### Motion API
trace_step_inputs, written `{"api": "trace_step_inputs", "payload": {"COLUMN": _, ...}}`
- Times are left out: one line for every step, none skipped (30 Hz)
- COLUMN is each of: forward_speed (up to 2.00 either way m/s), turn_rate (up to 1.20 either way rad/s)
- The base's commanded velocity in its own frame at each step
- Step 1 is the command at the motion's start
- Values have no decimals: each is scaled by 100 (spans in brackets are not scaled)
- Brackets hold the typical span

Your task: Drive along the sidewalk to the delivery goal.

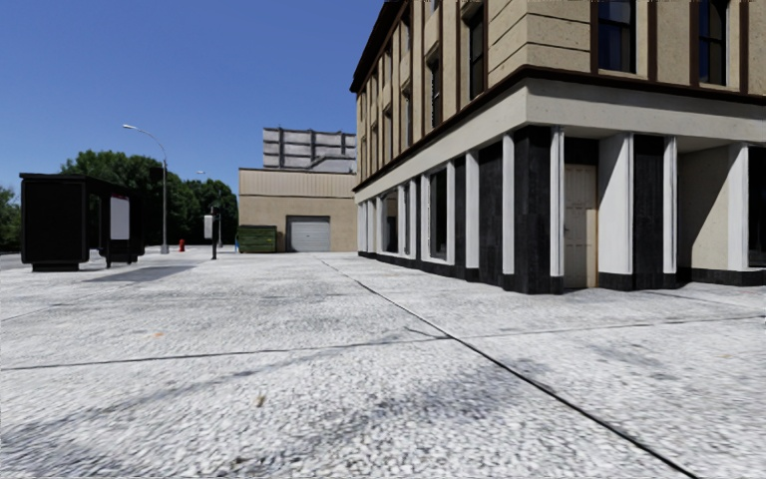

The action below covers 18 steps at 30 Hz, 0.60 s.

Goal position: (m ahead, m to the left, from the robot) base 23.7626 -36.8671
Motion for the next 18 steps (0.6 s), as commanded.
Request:
{"api": "trace_step_inputs", "payload": {"forward_speed": 189, "turn_rate": -49}}
{"api": "trace_step_inputs", "payload": {"forward_speed": 189, "turn_rate": -49}}
{"api": "trace_step_inputs", "payload": {"forward_speed": 189, "turn_rate": -49}}
{"api": "trace_step_inputs", "payload": {"forward_speed": 189, "turn_rate": -49}}
{"api": "trace_step_inputs", "payload": {"forward_speed": 189, "turn_rate": -49}}
{"api": "trace_step_inputs", "payload": {"forward_speed": 189, "turn_rate": -49}}
{"api": "trace_step_inputs", "payload": {"forward_speed": 189, "turn_rate": -49}}
{"api": "trace_step_inputs", "payload": {"forward_speed": 189, "turn_rate": -49}}
{"api": "trace_step_inputs", "payload": {"forward_speed": 189, "turn_rate": -49}}
{"api": "trace_step_inputs", "payload": {"forward_speed": 189, "turn_rate": -49}}
{"api": "trace_step_inputs", "payload": {"forward_speed": 189, "turn_rate": -49}}
{"api": "trace_step_inputs", "payload": {"forward_speed": 189, "turn_rate": -49}}
{"api": "trace_step_inputs", "payload": {"forward_speed": 189, "turn_rate": -49}}
{"api": "trace_step_inputs", "payload": {"forward_speed": 189, "turn_rate": -49}}
{"api": "trace_step_inputs", "payload": {"forward_speed": 189, "turn_rate": -56}}
{"api": "trace_step_inputs", "payload": {"forward_speed": 189, "turn_rate": -64}}
{"api": "trace_step_inputs", "payload": {"forward_speed": 189, "turn_rate": -70}}
{"api": "trace_step_inputs", "payload": {"forward_speed": 189, "turn_rate": -73}}
